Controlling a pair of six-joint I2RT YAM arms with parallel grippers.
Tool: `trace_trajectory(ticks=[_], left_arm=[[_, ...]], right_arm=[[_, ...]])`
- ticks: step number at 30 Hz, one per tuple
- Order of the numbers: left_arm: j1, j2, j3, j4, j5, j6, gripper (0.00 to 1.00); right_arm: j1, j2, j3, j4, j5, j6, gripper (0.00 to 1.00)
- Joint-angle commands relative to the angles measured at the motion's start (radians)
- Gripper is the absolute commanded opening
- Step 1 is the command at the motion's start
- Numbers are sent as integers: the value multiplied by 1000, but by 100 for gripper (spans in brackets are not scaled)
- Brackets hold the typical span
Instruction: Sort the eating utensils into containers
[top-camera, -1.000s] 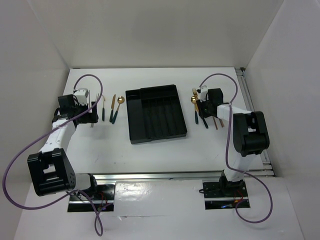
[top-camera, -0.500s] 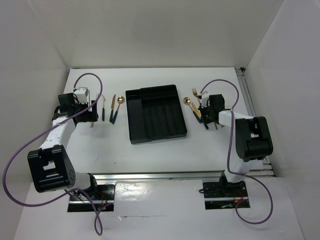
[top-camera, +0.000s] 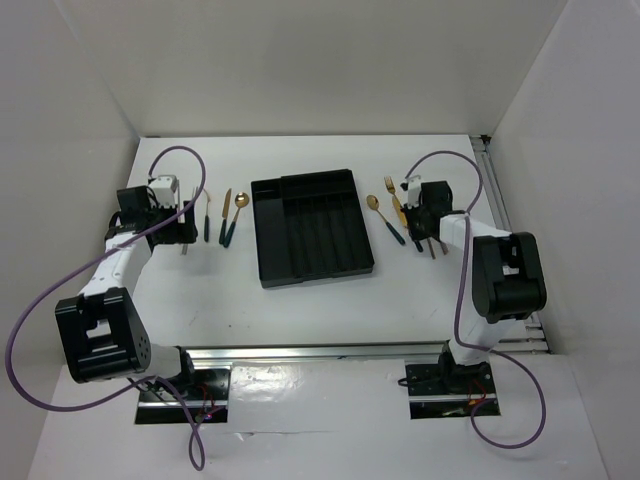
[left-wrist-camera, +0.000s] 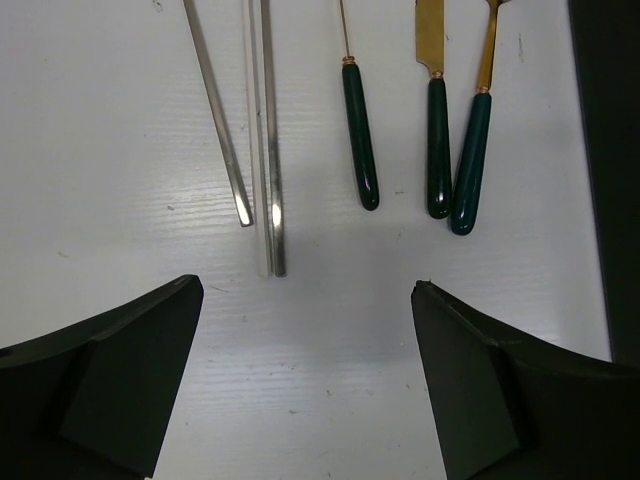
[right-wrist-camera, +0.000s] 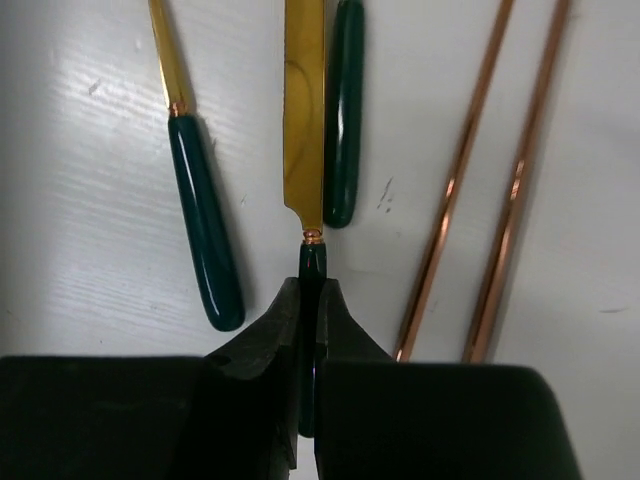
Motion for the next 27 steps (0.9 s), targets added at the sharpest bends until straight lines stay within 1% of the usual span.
trace_trajectory(ticks=[1, 4, 6, 7, 8, 9, 11, 12, 13, 14, 15, 18, 22, 25, 27], left_arm=[[6, 4, 30, 36, 35, 17, 100], [-3, -16, 30, 36, 35, 17, 100], [-3, -16, 30, 36, 24, 17, 100], [-3, -27, 30, 36, 10, 17, 100], [-3, -27, 30, 36, 10, 17, 100], [-3, -36, 30, 36, -2, 8, 100], [-3, -45, 30, 36, -11, 8, 100], [-3, -45, 30, 36, -11, 8, 100], [-3, -55, 30, 36, -11, 8, 100], [-3, -55, 19, 36, -11, 8, 100], [-3, -55, 19, 36, -11, 8, 100], [-3, -64, 19, 36, -21, 8, 100], [-3, -78, 19, 24, -30, 8, 100], [-3, -105, -4, 24, -30, 17, 100], [-3, -116, -15, 24, -30, 17, 100]], right_arm=[[-6, -86, 104, -25, 2, 37, 0], [-6, -109, 185, -66, -45, 97, 0], [-6, -109, 260, -94, -88, 176, 0], [-6, -109, 288, -132, -138, 209, 0], [-6, -109, 311, -149, -160, 286, 0], [-6, -109, 346, -163, -179, 322, 0], [20, -109, 373, -195, -205, 382, 0], [48, -109, 373, -196, -216, 441, 0], [83, -100, 388, -209, -216, 469, 0], [83, -100, 400, -222, -216, 497, 0], [120, -100, 400, -222, -216, 541, 0], [183, -91, 420, -241, -180, 586, 0], [183, -78, 451, -288, -189, 660, 0], [183, -69, 451, -309, -190, 671, 0], [183, -60, 451, -320, -162, 671, 0]])
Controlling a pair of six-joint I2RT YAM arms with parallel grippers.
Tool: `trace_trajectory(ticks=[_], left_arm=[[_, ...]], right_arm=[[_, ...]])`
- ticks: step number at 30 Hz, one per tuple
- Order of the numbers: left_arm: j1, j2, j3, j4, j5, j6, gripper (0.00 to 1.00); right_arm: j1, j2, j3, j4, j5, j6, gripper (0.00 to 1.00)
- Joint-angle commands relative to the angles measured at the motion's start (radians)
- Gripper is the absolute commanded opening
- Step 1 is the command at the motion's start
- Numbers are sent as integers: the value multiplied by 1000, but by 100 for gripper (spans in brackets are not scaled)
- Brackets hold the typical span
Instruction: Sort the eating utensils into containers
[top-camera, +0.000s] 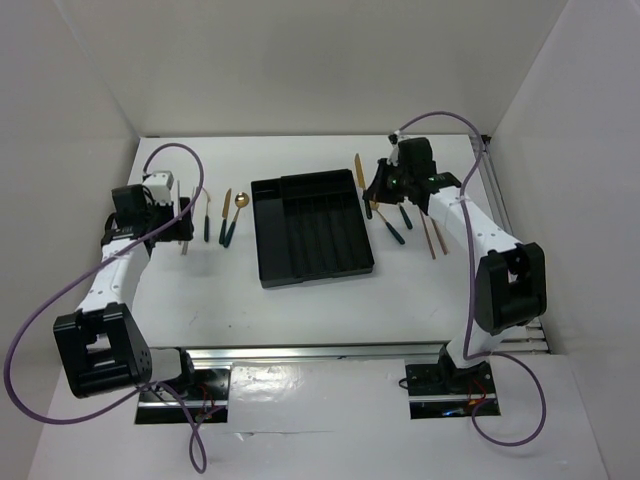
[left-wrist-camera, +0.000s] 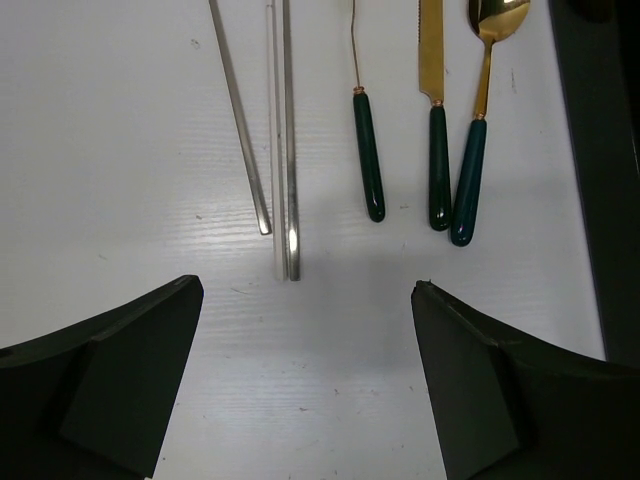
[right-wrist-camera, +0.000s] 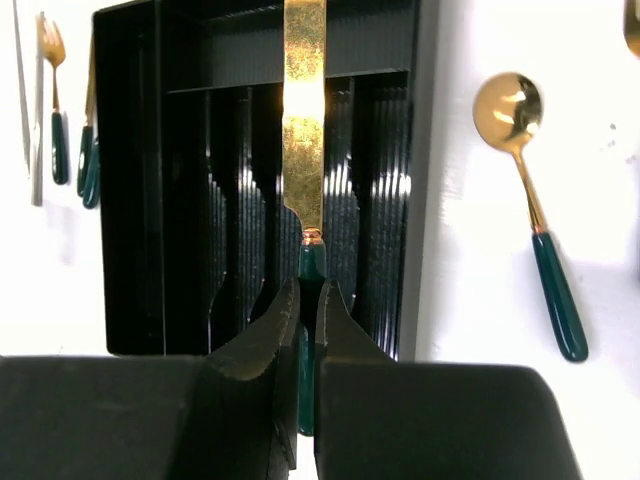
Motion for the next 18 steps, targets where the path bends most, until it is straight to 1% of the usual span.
trace_trajectory(ticks=[1, 5, 12, 18], left_arm=[[-2, -46, -11, 15, -5, 19, 100], [-2, -57, -22, 15, -5, 10, 100], [-2, -66, -31, 15, -15, 10, 100], [-2, -75, -49, 6, -15, 1, 100]], right_arm=[[-6, 3, 35, -55, 34, 45, 0], [-6, 3, -15, -64, 50, 23, 0], [41, -17, -83, -93, 71, -29, 0], [41, -17, -120, -84, 91, -63, 0]])
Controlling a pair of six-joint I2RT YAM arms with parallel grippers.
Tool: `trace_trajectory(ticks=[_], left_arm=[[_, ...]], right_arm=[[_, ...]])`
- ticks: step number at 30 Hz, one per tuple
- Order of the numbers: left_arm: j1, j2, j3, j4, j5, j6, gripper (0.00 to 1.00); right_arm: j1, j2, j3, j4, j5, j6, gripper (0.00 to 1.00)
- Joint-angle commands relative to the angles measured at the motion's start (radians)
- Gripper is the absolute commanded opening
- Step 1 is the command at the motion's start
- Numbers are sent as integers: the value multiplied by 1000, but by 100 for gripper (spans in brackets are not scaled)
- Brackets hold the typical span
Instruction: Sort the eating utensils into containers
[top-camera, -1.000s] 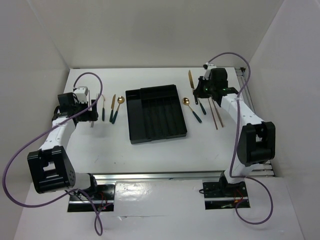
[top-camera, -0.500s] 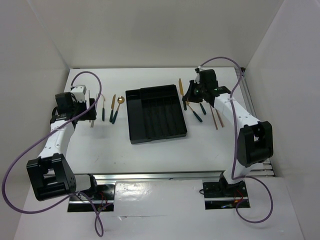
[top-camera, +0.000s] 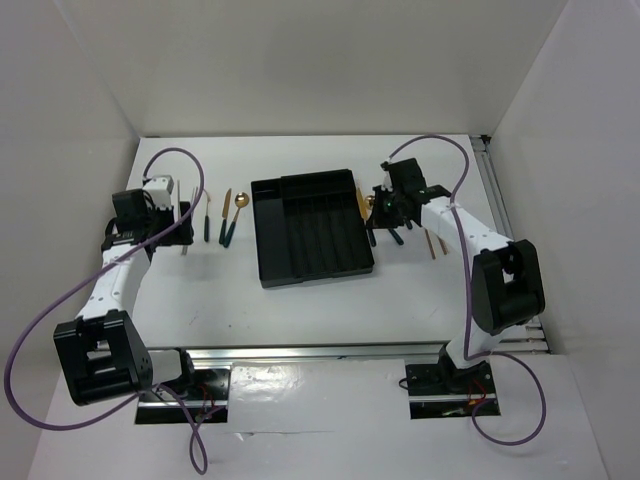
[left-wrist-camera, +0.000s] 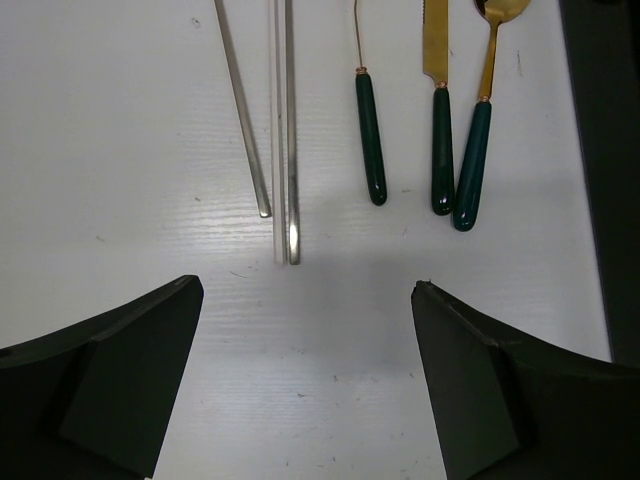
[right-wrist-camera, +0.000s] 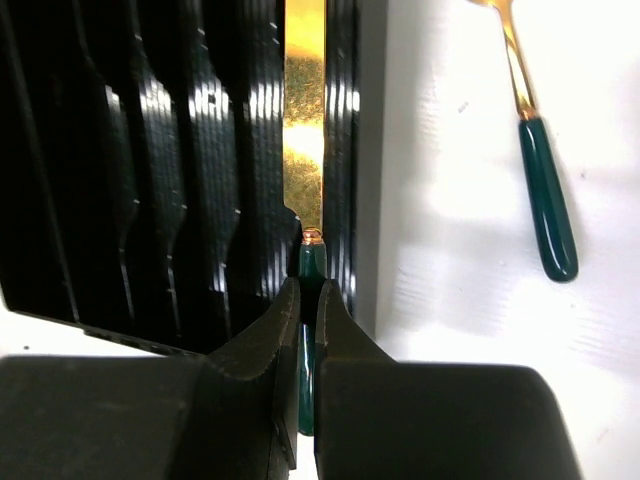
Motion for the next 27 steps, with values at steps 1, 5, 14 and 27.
trace_trajectory(ticks=[1, 5, 14, 27], left_arm=[[-2, -33, -13, 12, -2, 3, 100], [-2, -33, -13, 12, -11, 3, 100], [-2, -33, -32, 22, -22, -6, 100], [-2, -33, -41, 31, -31, -6, 100]], right_arm=[[6, -20, -5, 3, 27, -28, 0], [6, 10, -5, 13, 27, -39, 0], [35, 53, 6, 31, 16, -39, 0], [35, 142, 74, 51, -20, -39, 16]])
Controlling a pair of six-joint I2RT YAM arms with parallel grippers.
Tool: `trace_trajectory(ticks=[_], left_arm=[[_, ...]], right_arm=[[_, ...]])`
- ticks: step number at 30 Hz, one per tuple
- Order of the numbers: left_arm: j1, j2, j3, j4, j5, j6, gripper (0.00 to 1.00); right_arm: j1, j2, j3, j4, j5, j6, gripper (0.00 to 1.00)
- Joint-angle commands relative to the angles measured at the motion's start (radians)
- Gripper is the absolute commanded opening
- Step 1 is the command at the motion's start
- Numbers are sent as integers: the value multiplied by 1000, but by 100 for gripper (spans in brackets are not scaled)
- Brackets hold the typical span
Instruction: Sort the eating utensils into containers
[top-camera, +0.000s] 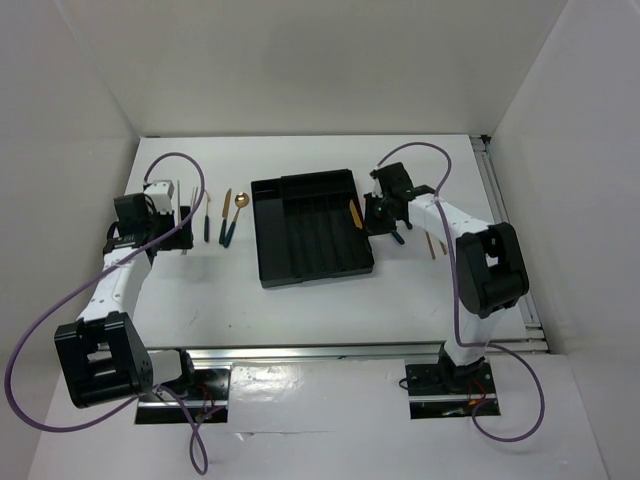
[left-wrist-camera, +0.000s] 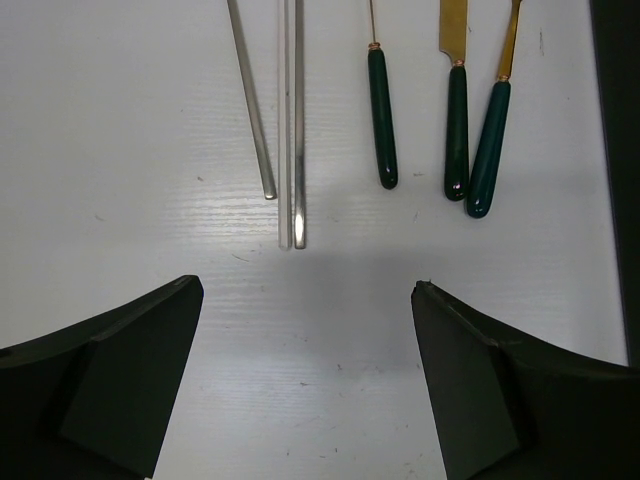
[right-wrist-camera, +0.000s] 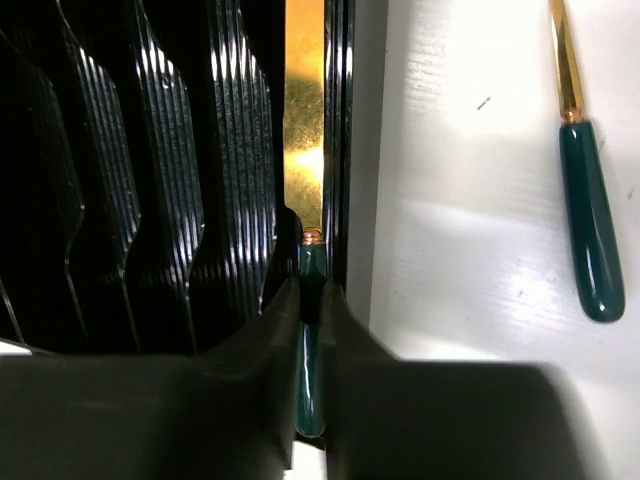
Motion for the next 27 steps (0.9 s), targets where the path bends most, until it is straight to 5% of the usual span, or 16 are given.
trace_trajectory(ticks=[1, 4, 16, 21, 27], left_arm=[[-2, -10, -5, 29, -4, -3, 100], [-2, -10, -5, 29, -4, -3, 100], [-2, 21, 35, 29, 67, 3, 100], [-11, 44, 56, 9, 141, 43, 100], [-54, 113, 105, -10, 140, 69, 96]], right_arm=[[9, 15, 58, 42, -33, -11, 19], [9, 15, 68, 51, -33, -11, 29], [9, -109, 9, 106, 54, -106, 35], [9, -186, -41, 158, 115, -206, 54], [-43, -204, -63, 180, 135, -240, 59]])
